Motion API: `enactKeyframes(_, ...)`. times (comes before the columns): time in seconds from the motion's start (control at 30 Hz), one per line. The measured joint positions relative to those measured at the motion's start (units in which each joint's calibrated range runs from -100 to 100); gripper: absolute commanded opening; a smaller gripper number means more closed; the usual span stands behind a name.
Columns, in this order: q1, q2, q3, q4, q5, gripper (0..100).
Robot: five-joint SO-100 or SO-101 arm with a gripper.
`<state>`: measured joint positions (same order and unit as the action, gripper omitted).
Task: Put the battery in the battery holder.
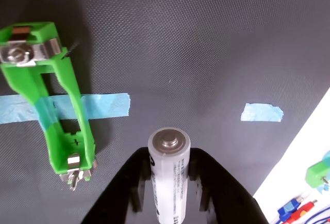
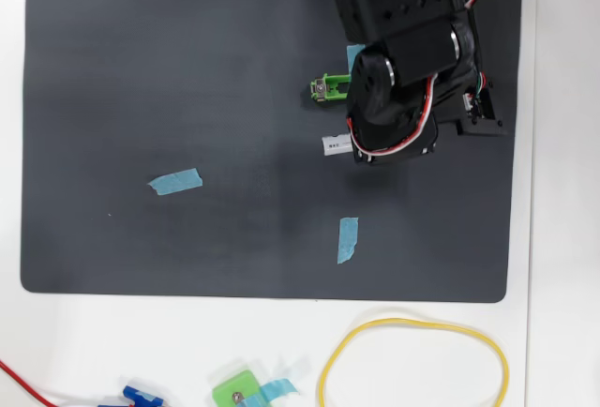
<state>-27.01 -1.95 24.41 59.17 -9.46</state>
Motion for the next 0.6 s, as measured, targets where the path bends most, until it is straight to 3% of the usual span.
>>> enactKeyframes(0.6, -4.94, -11.04, 8.8, 0.09, 2.12, 0)
